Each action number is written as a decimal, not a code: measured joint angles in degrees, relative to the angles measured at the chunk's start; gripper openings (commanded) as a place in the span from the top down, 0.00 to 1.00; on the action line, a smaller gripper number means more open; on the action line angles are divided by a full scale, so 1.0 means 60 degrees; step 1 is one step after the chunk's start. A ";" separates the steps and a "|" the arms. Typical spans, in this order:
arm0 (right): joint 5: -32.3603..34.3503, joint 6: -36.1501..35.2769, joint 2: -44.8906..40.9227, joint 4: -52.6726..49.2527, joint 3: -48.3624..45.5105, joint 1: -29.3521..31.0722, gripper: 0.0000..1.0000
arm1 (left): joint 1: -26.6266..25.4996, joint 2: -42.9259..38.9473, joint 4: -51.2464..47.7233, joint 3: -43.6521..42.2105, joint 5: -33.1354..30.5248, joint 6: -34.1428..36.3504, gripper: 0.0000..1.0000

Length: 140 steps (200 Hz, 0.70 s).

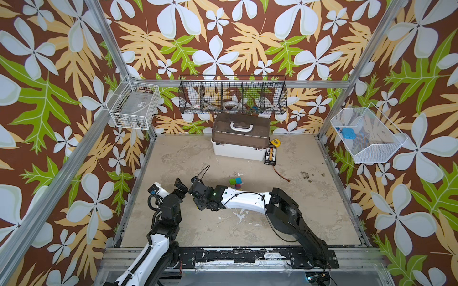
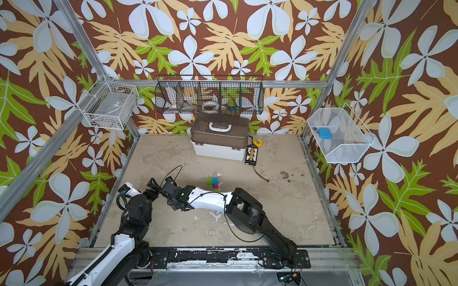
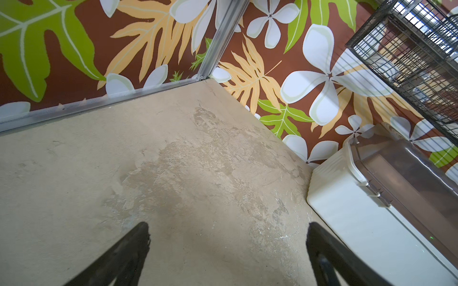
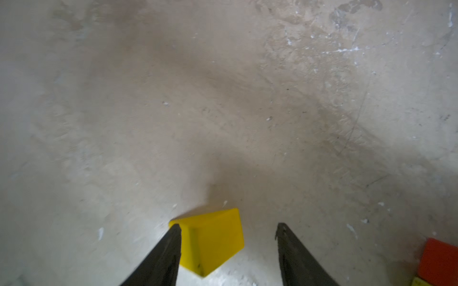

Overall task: Build the wood block tower
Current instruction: 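Lower the right gripper over the yellow triangular block and align with it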

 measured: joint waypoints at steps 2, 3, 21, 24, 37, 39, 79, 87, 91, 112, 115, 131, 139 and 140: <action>-0.0004 0.0036 0.0055 -0.0044 0.0080 0.0000 0.38 | 0.0000 0.0000 0.0000 0.0000 0.0004 0.0000 0.00; -0.0011 0.0047 0.0076 -0.0058 0.0106 0.0000 0.38 | 0.0000 0.0000 0.0000 0.0000 0.0004 0.0000 0.00; 0.0007 0.0117 0.0535 -0.0477 0.0750 0.0029 0.38 | 0.0004 0.0018 0.0004 0.0000 0.0047 0.0000 0.00; 0.0007 0.0138 0.0605 -0.0535 0.0849 0.0029 0.38 | 0.0004 0.0025 0.0004 0.0000 0.0066 0.0000 0.00; 0.0091 0.0229 0.0849 -0.0732 0.1151 0.0007 0.38 | 0.0004 0.0044 0.0004 0.0000 0.0087 0.0000 0.00; 0.0113 0.0259 0.0885 -0.0761 0.1195 -0.0004 0.38 | 0.0004 0.0044 0.0004 0.0000 0.0095 0.0000 0.00; 0.0535 0.0492 0.1122 -0.1300 0.1399 -0.0117 0.38 | 0.0004 0.0058 0.0022 0.0000 0.0211 0.0004 0.00; 0.0652 0.0608 0.1056 -0.1271 0.1257 -0.0113 0.39 | 0.0004 0.0058 0.0022 0.0000 0.0226 0.0004 0.00; 0.0707 0.0597 0.0994 -0.1242 0.1140 -0.0113 0.39 | 0.0004 0.0058 0.0022 0.0000 0.0244 0.0004 0.00; 0.0834 0.0674 0.0565 -0.1133 0.0419 -0.0113 0.40 | 0.0004 0.0062 0.0102 -0.0004 0.0266 0.0011 0.00; 0.0845 0.0707 0.0506 -0.1111 0.0310 -0.0109 0.40 | 0.0004 0.0062 0.0117 -0.0004 0.0266 0.0011 0.00; 0.0922 0.0841 0.0106 -0.0984 -0.0339 -0.0087 0.40 | 0.0004 0.0058 0.0160 -0.0004 0.0291 0.0029 0.00; 0.0933 0.0852 -0.0087 -0.0936 -0.0656 -0.0069 0.40 | 0.0004 0.0058 0.0160 -0.0007 0.0291 0.0029 0.00; 0.0929 0.0856 -0.0106 -0.0933 -0.0678 -0.0069 0.40 | 0.0004 0.0058 0.0160 -0.0007 0.0291 0.0029 0.00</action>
